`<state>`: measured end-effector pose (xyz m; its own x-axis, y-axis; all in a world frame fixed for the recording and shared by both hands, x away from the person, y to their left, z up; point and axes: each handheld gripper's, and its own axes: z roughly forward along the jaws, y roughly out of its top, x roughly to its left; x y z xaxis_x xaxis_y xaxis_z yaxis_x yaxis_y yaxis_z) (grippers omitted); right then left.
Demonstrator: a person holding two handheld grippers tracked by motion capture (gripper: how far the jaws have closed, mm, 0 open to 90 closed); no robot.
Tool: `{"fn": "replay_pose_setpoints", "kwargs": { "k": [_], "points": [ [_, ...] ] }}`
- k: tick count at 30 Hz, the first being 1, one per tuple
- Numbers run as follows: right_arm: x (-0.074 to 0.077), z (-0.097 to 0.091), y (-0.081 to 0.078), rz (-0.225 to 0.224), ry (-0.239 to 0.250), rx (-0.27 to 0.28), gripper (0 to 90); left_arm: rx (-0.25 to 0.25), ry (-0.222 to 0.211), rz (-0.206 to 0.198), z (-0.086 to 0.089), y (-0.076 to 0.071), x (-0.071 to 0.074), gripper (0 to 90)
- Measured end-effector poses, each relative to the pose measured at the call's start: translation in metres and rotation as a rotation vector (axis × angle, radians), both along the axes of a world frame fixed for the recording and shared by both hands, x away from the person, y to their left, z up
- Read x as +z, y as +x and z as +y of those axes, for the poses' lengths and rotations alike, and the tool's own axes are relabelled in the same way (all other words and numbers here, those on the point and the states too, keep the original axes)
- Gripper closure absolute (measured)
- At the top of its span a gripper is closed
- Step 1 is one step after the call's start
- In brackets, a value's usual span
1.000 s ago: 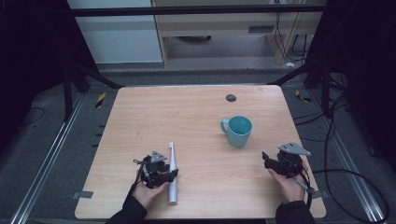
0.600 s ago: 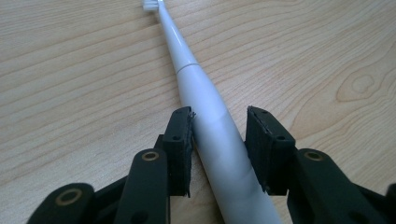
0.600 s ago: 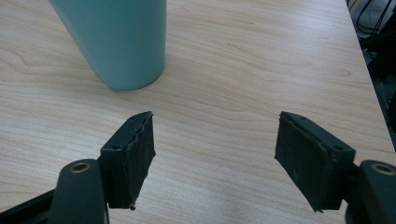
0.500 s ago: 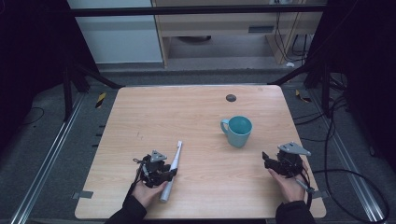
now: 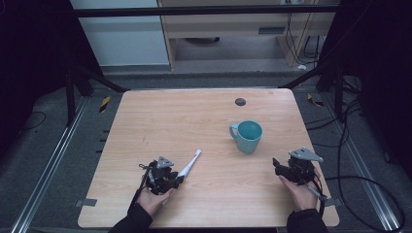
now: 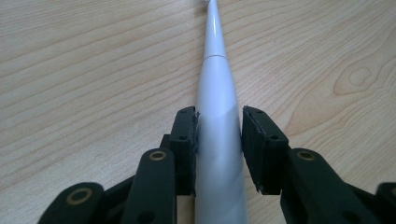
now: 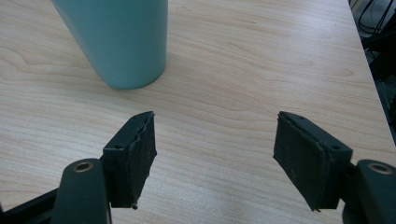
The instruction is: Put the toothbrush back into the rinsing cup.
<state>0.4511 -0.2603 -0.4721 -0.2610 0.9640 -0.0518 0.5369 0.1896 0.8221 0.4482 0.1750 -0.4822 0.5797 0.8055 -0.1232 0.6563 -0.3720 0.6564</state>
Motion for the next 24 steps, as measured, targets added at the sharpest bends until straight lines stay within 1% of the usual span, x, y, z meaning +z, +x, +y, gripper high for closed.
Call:
{"fn": "replay_pose_setpoints", "kwargs": {
  "k": [2,3,5,7,9,10,11,12,13,15,18,19,21,23,24],
  "points": [
    [0.000,0.000,0.000,0.001,0.000,0.001,29.6,-0.005,0.001,-0.001,0.000,0.000,0.000,65.2],
    [0.000,0.000,0.000,0.001,0.000,0.001,29.6,-0.012,0.003,-0.004,0.000,0.000,0.000,63.5],
    [0.000,0.000,0.000,0.002,0.000,0.001,29.7,-0.018,-0.004,-0.007,0.000,0.000,0.001,57.0],
    [0.000,0.000,0.000,0.003,-0.002,0.002,29.6,-0.029,-0.003,-0.014,0.000,-0.001,0.004,55.4],
    [-0.001,0.000,0.000,0.004,-0.008,0.003,29.6,-0.044,0.011,-0.017,0.002,-0.002,0.008,51.7],
    [-0.001,0.000,0.000,0.005,-0.012,0.005,29.6,-0.053,0.013,-0.015,0.003,-0.002,0.009,50.1],
    [-0.001,0.000,0.000,0.006,-0.013,0.005,29.6,-0.059,0.010,-0.004,0.004,-0.001,0.010,48.2],
    [-0.001,0.000,0.000,0.005,-0.015,0.005,29.6,-0.064,-0.003,0.009,0.006,-0.001,0.011,46.4],
    [-0.001,0.000,0.000,0.005,-0.014,0.005,29.6,-0.070,-0.007,0.020,0.008,-0.001,0.013,44.6],
    [-0.001,-0.001,0.000,0.006,-0.013,0.004,29.6,-0.075,-0.001,0.019,0.014,-0.001,0.018,44.1],
    [-0.001,-0.001,0.000,0.008,-0.012,0.001,29.7,-0.077,-0.007,0.018,0.021,-0.001,0.026,43.5],
    [-0.001,-0.001,0.000,0.009,-0.011,0.000,29.6,-0.083,-0.004,0.030,0.023,-0.001,0.029,42.9],
    [-0.001,-0.001,0.000,0.010,-0.011,0.002,29.7,-0.084,0.011,0.025,0.024,-0.002,0.032,42.2],
    [-0.001,-0.002,0.000,0.011,-0.008,0.002,29.7,-0.099,0.031,0.048,0.024,-0.002,0.034,41.4],
    [-0.001,-0.002,0.000,0.012,-0.010,0.002,29.7,-0.110,0.048,0.053,0.024,-0.002,0.035,41.1]
  ]
}}
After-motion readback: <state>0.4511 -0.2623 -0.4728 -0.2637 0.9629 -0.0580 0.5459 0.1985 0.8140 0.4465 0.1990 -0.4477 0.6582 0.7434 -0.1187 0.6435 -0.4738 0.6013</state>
